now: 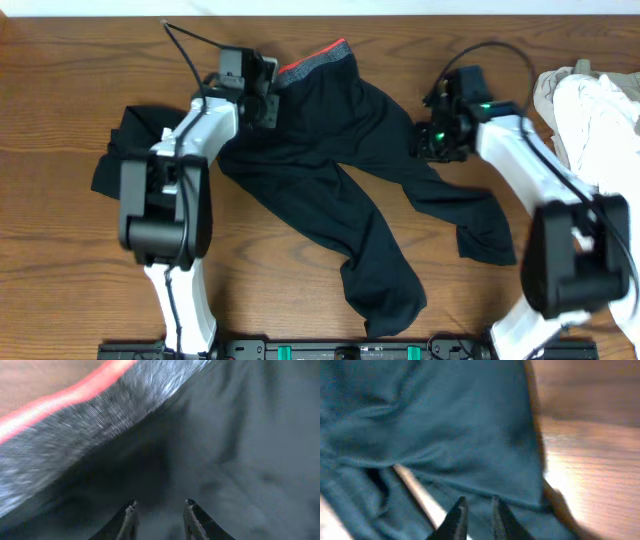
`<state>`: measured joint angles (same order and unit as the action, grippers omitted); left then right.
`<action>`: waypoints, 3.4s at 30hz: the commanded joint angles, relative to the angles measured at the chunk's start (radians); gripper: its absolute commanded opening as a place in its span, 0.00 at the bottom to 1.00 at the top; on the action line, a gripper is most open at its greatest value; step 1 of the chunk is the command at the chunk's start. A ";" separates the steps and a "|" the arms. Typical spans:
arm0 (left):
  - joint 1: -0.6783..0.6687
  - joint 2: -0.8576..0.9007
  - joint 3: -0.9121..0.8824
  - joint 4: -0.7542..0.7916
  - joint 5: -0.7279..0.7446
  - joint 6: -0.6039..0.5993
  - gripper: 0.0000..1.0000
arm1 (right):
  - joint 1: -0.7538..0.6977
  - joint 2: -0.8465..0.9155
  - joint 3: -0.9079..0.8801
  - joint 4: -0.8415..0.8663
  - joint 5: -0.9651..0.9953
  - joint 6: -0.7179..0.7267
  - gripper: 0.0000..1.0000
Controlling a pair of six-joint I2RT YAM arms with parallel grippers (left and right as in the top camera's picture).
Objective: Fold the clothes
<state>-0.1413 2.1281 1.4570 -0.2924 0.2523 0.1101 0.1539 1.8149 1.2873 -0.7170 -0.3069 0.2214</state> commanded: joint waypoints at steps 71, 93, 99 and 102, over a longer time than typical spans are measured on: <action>0.162 0.093 0.009 -0.099 -0.447 -0.254 0.26 | -0.143 -0.053 0.188 -0.504 0.610 -0.087 0.41; 0.162 0.092 0.009 -0.130 -0.282 -0.254 0.32 | -0.333 0.176 0.151 -0.117 0.141 0.341 0.73; 0.162 0.073 0.009 -0.167 -0.225 -0.254 0.36 | -0.325 0.282 0.151 -0.045 0.090 0.370 0.60; 0.162 0.067 0.009 -0.187 -0.224 -0.254 0.36 | -0.332 0.293 0.151 -0.029 0.124 0.367 0.28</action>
<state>0.0296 2.1654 1.4933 -0.4351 -0.0494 -0.1387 -0.1848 2.0914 1.4437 -0.7528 -0.1871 0.5571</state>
